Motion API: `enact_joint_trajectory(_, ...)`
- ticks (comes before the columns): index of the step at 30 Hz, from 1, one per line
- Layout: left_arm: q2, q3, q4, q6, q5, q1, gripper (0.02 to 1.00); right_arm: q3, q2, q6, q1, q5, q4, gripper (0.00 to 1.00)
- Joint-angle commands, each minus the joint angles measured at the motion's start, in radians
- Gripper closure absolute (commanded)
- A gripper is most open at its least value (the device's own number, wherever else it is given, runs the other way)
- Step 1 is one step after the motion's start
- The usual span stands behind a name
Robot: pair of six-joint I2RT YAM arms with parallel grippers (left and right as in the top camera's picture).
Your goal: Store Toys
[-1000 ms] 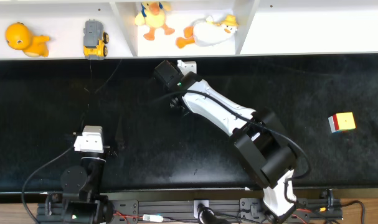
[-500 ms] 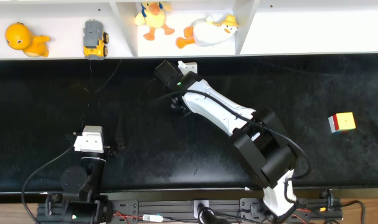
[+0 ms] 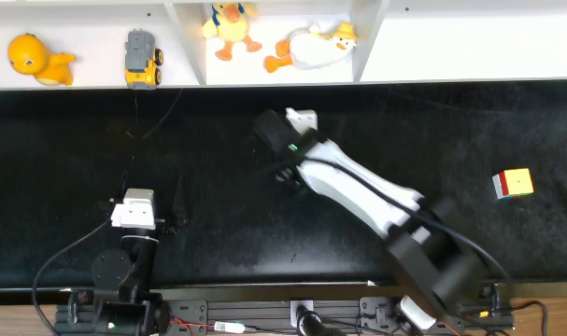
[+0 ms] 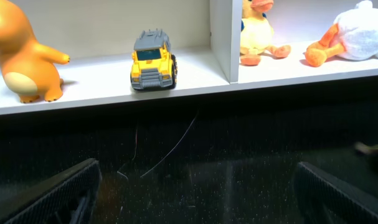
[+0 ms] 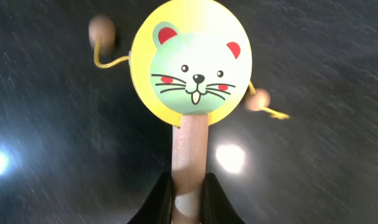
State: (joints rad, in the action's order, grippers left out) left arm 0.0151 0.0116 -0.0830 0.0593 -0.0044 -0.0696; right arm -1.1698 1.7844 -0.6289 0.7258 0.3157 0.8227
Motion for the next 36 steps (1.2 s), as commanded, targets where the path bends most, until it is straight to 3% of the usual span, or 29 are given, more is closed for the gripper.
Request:
enact_joint_trajectory(1,-0.012,-0.004,-0.002,0.019,0.002,0.011,0.02,0.134,-0.216,-0.003,-0.014,0.046,-0.016,0.958)
enact_joint_trajectory(7,-0.012,-0.004,-0.002,0.019,0.002,0.011,0.02,0.269,-0.436,0.008,-0.062,0.112,-0.016,0.958)
enact_joint_trajectory(13,-0.012,-0.004,-0.002,0.019,0.002,0.011,0.02,0.33,-0.572,0.073,-0.239,0.095,-0.012,0.928)
enact_joint_trajectory(15,-0.012,-0.004,-0.002,0.019,0.002,0.011,0.02,0.329,-0.594,0.127,-0.316,0.089,-0.032,0.895)
enact_joint_trajectory(23,-0.012,-0.004,-0.002,0.019,0.002,0.011,0.023,0.299,-0.61,0.439,-0.554,-0.007,-0.119,0.95)
enact_joint_trajectory(32,-0.012,-0.004,-0.002,0.019,0.002,0.011,0.02,0.084,-0.413,0.733,-0.576,-0.012,-0.058,0.945)
enact_joint_trajectory(36,-0.012,-0.004,-0.002,0.019,0.002,0.011,0.02,-0.044,-0.282,0.802,-0.576,-0.007,-0.029,0.939)
